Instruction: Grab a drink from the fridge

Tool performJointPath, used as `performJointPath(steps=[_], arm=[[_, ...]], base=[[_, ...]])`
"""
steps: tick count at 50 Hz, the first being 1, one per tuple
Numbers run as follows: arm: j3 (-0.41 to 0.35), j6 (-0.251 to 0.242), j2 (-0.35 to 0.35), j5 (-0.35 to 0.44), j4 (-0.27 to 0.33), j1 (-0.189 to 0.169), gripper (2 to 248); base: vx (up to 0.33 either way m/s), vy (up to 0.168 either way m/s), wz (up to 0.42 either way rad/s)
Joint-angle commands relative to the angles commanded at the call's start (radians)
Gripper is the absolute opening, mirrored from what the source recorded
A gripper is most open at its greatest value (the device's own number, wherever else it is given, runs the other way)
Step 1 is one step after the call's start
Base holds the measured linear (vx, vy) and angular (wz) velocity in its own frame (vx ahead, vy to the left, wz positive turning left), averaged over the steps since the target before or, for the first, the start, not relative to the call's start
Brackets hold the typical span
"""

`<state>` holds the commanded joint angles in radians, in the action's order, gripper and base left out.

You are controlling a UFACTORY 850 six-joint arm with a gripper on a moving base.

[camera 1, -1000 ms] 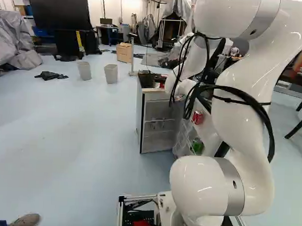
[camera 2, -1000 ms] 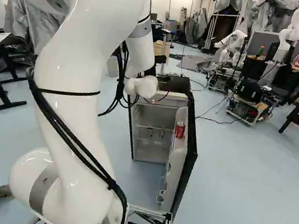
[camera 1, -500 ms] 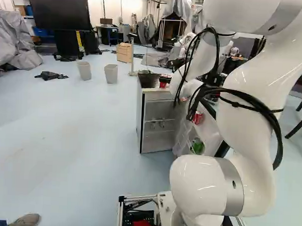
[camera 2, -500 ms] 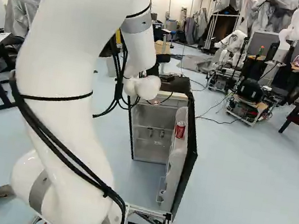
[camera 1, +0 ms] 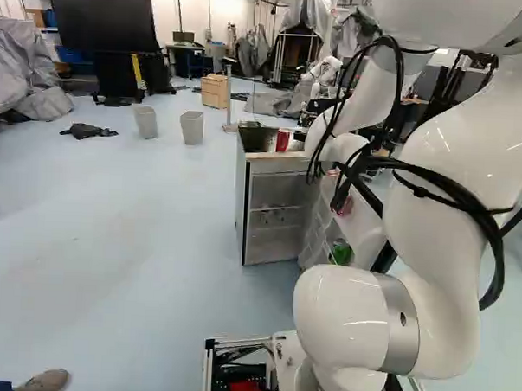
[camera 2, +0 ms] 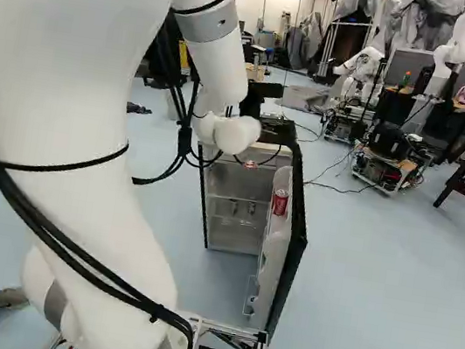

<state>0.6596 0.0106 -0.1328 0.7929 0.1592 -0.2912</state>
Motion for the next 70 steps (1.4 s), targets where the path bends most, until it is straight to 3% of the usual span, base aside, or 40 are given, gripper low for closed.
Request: performJointPath(steps=[44, 70], arm=[[0.004, 0.000, 0.096, -0.315, -0.427, -0.147, 247], [0.053, 0.000, 0.110, -0.565, -0.603, -0.227, 247]], base=[[0.000, 0.000, 0.000], [0.000, 0.000, 0.000]])
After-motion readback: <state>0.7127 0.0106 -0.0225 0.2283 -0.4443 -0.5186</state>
